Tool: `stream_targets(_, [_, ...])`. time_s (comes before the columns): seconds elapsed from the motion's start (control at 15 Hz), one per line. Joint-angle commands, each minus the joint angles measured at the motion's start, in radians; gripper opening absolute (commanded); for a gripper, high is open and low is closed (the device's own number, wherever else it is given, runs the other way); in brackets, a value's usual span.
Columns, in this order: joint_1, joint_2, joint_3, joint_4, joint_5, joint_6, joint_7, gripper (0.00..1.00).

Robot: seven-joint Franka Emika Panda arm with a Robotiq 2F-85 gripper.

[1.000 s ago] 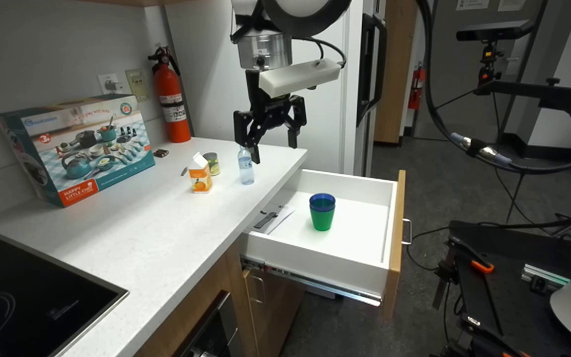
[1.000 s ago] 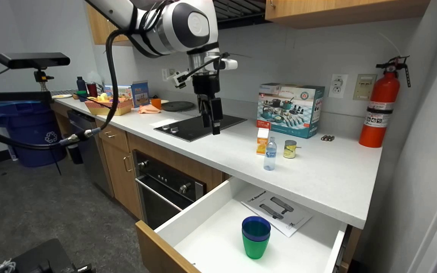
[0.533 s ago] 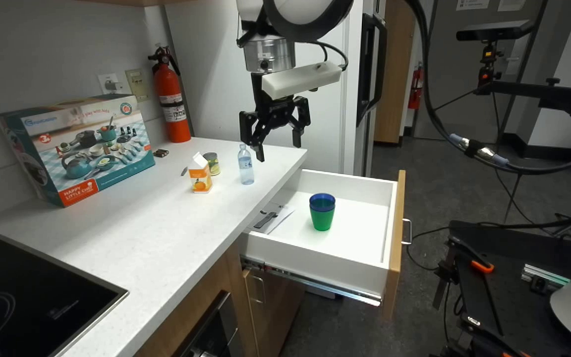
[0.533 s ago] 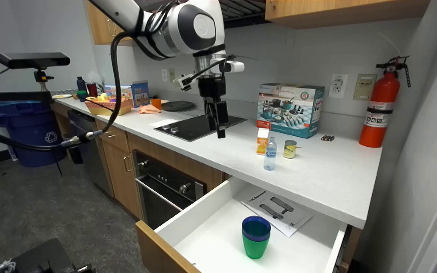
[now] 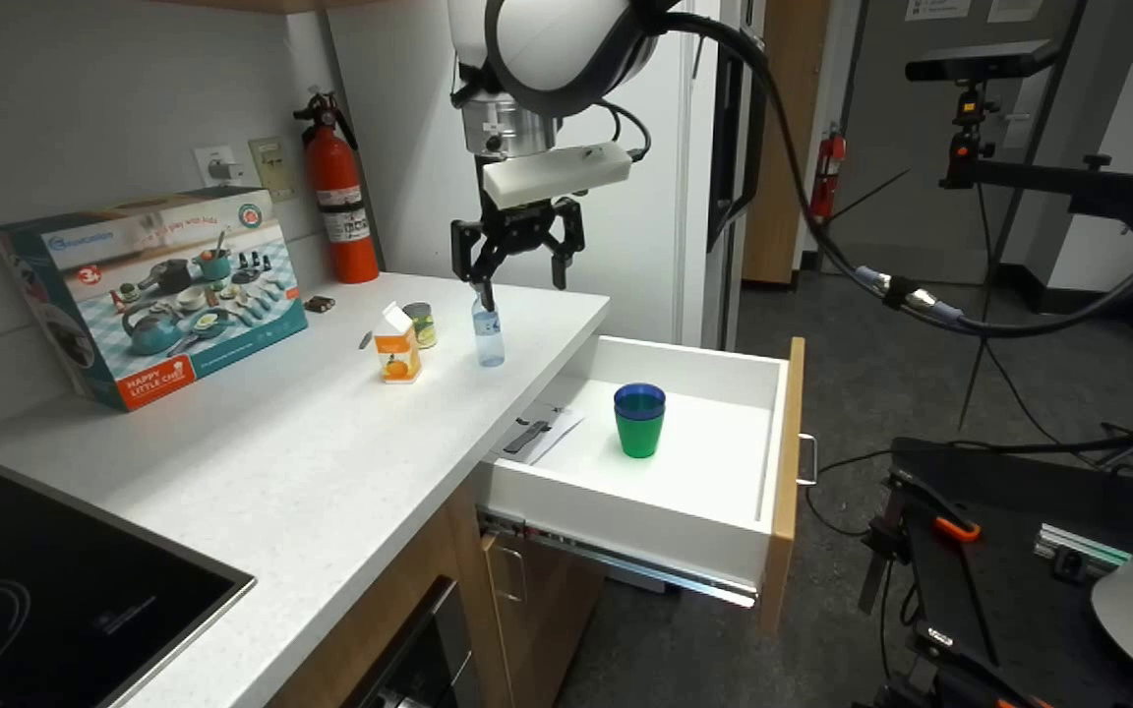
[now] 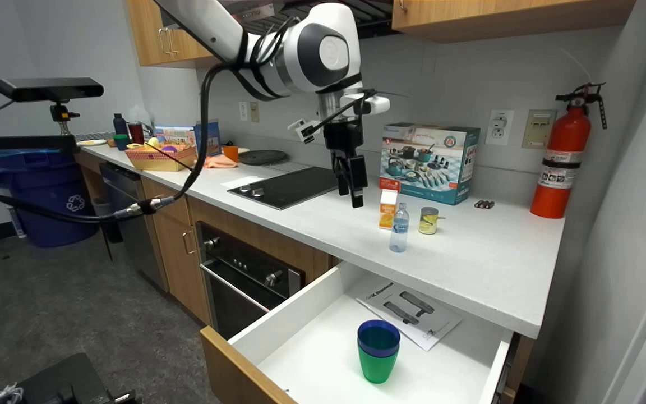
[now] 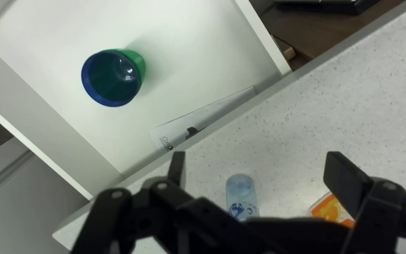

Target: Put the bottle on the counter in the open drawer

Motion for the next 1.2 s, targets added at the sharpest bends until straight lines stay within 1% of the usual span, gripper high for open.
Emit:
stream_targets(0.0, [0.033,0.121,-0.039,0.164,-0.020,-0.018,0.041,1.00])
stream_targets(0.13, [0.036,0.153,-0.046,0.217,0.001,-0.043,0.044,1.00])
stream_targets(0.2, [0.031,0.096,-0.042,0.123,0.006,-0.002,0.016,1.00])
stream_targets(0.4, [0.033,0.133,-0.047,0.171,0.007,-0.009,0.019,1.00])
stream_targets(0.8, [0.031,0.143,-0.048,0.182,0.014,-0.015,0.027,1.00])
stream_targets(1.13, [0.017,0.205,-0.086,0.235,0.016,-0.021,0.079,1.00])
